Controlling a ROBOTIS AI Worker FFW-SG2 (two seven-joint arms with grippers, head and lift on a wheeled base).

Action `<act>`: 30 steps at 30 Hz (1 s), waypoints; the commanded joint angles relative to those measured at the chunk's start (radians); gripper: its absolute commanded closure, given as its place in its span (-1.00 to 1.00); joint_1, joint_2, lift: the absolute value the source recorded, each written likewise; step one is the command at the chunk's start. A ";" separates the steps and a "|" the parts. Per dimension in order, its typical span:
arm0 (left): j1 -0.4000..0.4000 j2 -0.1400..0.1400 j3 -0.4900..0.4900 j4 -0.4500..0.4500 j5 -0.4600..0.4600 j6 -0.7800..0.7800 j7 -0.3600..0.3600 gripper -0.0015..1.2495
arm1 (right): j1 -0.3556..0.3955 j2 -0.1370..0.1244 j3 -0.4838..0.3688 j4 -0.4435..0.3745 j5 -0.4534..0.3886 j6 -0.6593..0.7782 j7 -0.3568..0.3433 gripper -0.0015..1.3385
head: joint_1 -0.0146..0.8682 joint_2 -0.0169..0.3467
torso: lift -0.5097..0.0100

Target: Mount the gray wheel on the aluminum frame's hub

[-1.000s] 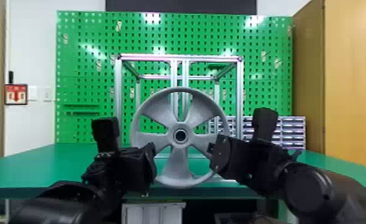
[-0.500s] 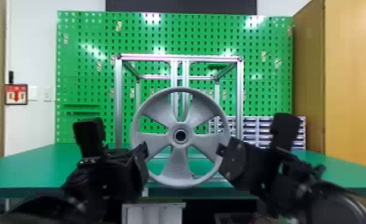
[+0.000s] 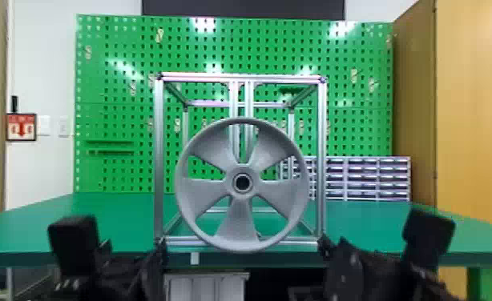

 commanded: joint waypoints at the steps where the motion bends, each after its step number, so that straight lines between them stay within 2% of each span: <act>1: 0.095 0.010 0.020 -0.003 -0.070 -0.071 -0.010 -0.83 | 0.102 -0.002 0.007 -0.006 0.114 -0.111 0.016 -0.97 | -0.98 -0.87 | -0.96; 6: 0.165 0.010 0.040 0.047 -0.109 -0.178 -0.056 -0.83 | 0.205 -0.006 0.008 0.014 0.236 -0.234 0.043 -0.97 | -0.98 -0.87 | -0.96; 9: 0.197 0.004 0.051 0.093 -0.125 -0.238 -0.082 -0.83 | 0.261 -0.022 0.025 0.063 0.265 -0.335 0.045 -0.97 | -0.98 -0.87 | -0.96; 14: 0.244 -0.002 0.073 0.159 -0.177 -0.311 -0.143 -0.82 | 0.344 -0.019 0.027 0.121 0.348 -0.453 0.051 -0.97 | -0.98 -0.87 | -0.96; 23: 0.305 -0.027 0.117 0.250 -0.238 -0.416 -0.209 -0.82 | 0.441 0.004 0.039 0.245 0.394 -0.631 0.059 -0.97 | -0.98 -0.87 | -0.96; 30: 0.334 -0.047 0.146 0.330 -0.252 -0.483 -0.269 -0.82 | 0.468 0.017 0.050 0.337 0.431 -0.730 0.073 -0.97 | -0.98 -0.87 | -0.96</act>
